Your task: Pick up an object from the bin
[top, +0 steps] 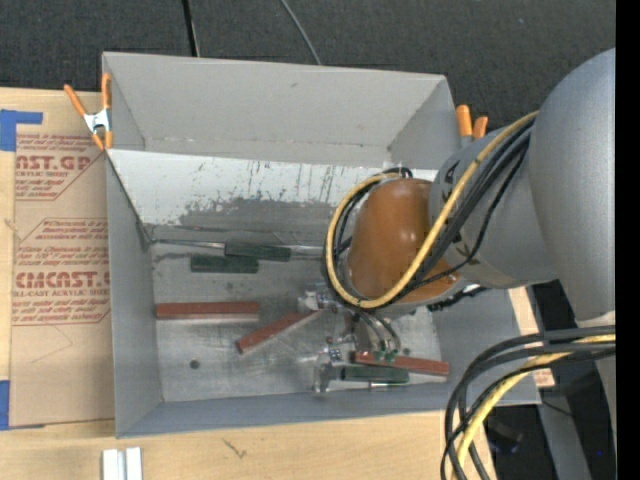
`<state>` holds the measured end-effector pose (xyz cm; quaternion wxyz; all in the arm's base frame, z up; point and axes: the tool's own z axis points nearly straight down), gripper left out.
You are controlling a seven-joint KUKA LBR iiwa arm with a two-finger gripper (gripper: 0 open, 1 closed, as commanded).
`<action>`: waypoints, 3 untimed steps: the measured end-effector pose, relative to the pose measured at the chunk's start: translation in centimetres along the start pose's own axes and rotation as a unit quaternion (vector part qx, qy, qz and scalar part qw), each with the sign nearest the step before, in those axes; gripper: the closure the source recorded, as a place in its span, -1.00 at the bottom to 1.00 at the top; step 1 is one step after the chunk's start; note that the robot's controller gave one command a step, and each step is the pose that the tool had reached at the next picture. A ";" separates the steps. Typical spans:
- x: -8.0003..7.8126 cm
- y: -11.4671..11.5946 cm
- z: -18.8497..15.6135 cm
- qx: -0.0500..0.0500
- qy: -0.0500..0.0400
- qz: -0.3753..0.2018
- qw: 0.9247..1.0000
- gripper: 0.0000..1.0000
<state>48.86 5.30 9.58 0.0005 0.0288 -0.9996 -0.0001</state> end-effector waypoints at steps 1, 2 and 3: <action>-3.8 0.5 2.3 -0.001 0.005 0.038 0.999 1.00; -3.8 0.5 2.3 -0.001 0.004 0.038 0.999 1.00; -2.5 0.8 -17.6 -0.001 -0.005 0.055 0.998 1.00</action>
Offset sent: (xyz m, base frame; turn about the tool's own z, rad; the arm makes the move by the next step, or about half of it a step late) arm 0.0000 0.0000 0.0000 0.0000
